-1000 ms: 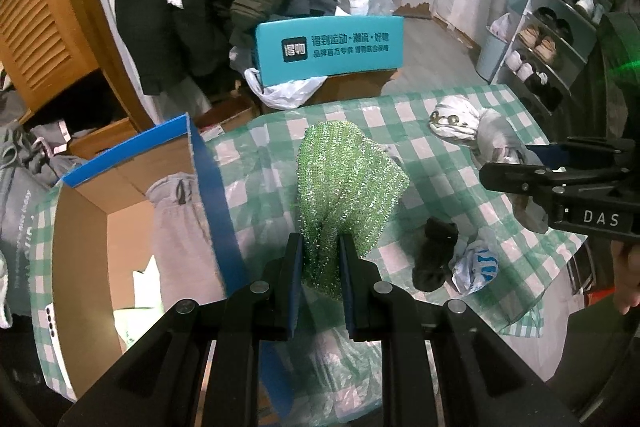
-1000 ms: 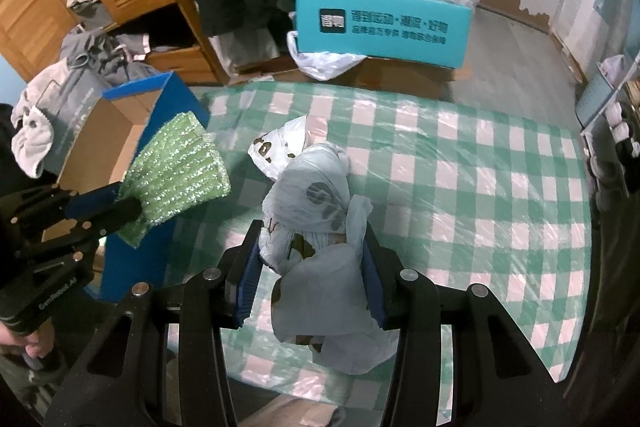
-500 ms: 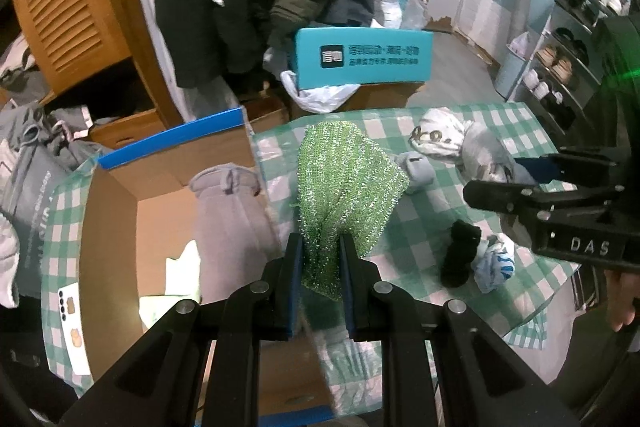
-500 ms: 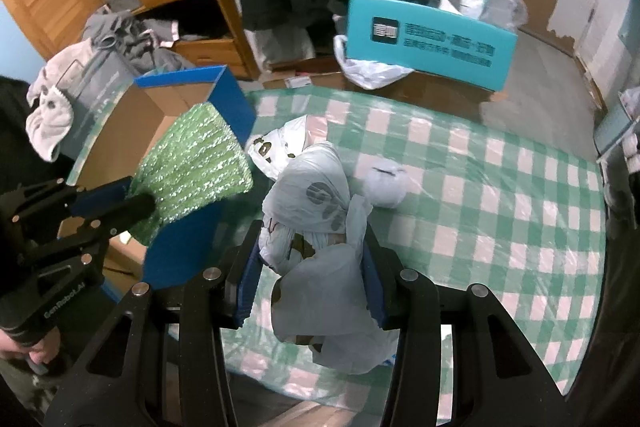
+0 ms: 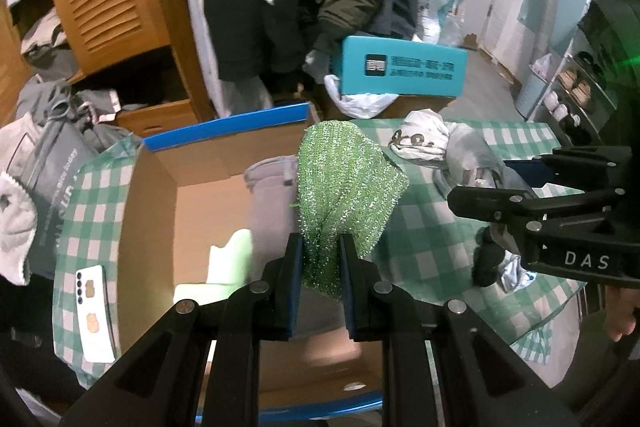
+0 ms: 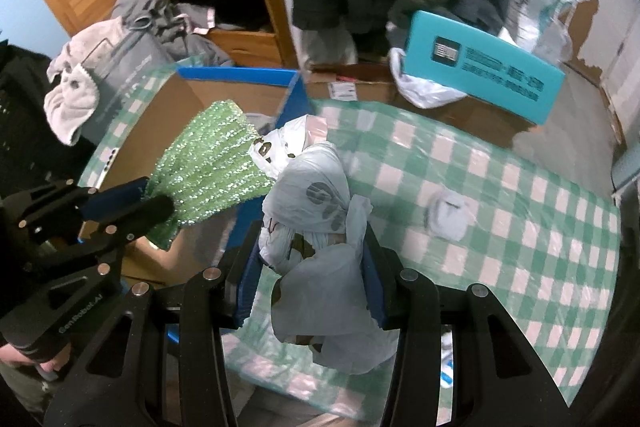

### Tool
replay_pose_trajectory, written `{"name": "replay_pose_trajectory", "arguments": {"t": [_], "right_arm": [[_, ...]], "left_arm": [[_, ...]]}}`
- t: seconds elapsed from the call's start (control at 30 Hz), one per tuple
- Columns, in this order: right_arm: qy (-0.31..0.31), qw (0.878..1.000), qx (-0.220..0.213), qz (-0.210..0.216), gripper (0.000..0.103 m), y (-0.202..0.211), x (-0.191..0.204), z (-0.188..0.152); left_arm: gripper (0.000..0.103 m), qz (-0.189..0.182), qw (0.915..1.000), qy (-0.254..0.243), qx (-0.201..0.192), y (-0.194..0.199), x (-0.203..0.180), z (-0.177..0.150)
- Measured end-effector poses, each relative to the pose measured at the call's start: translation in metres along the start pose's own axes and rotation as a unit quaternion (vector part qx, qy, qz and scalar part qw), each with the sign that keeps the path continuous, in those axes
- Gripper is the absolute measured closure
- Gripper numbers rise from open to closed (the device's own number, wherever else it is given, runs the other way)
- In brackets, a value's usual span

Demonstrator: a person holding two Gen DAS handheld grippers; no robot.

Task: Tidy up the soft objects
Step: 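Carry the scrubber with the left gripper while the right gripper carries the white bag toward the box, then lower both items into the box and open both grippers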

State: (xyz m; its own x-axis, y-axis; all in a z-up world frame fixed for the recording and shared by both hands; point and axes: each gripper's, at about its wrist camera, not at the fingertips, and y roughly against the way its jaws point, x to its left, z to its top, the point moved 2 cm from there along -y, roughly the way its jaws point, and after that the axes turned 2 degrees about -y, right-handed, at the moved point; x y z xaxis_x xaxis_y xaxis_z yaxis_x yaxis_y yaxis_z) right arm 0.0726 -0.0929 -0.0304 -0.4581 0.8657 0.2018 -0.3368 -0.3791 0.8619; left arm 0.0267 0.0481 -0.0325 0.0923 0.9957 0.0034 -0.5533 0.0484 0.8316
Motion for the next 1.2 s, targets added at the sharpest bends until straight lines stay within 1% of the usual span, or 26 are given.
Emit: {"name": "replay_pose_trajectory", "arguments": {"t": [0.37,0.53,0.73,0.9,0.97,1.0,1.1,1.17,1.2], "right_arm": [[0.038,0.999,0.013,0.020,0.058,-0.020,0.057,0.018],[0.041,0.998,0.028,0.036,0.058,-0.036,0.077,0.024],[0.038,0.997,0.046,0.045,0.058,-0.053,0.092,0.024],[0.044,0.997,0.052,0.047,0.058,-0.059,0.103,0.025],[0.042,0.997,0.052,0.048,0.058,-0.060,0.104,0.025],[0.040,0.997,0.053,0.048,0.058,-0.061,0.104,0.025],[0.033,0.997,0.053,0.055,0.056,-0.064,0.105,0.026],[0.024,0.997,0.053,0.055,0.055,-0.065,0.103,0.027],[0.020,0.997,0.052,0.054,0.052,-0.065,0.101,0.027]], "left_arm": [[0.086,0.025,0.9988,0.042,0.000,0.004,0.050,-0.014],[0.086,0.035,0.9975,0.061,0.005,0.000,0.072,-0.021],[0.086,0.046,0.9957,0.077,0.025,-0.013,0.087,-0.028],[0.084,0.052,0.9954,0.076,0.027,-0.014,0.089,-0.031],[0.081,0.054,0.9952,0.077,0.028,-0.013,0.091,-0.031],[0.076,0.055,0.9949,0.080,0.027,-0.013,0.092,-0.031],[0.074,0.057,0.9944,0.086,0.025,-0.012,0.096,-0.032],[0.069,0.058,0.9939,0.090,0.028,-0.013,0.098,-0.033],[0.067,0.058,0.9937,0.092,0.027,-0.013,0.099,-0.033]]}}
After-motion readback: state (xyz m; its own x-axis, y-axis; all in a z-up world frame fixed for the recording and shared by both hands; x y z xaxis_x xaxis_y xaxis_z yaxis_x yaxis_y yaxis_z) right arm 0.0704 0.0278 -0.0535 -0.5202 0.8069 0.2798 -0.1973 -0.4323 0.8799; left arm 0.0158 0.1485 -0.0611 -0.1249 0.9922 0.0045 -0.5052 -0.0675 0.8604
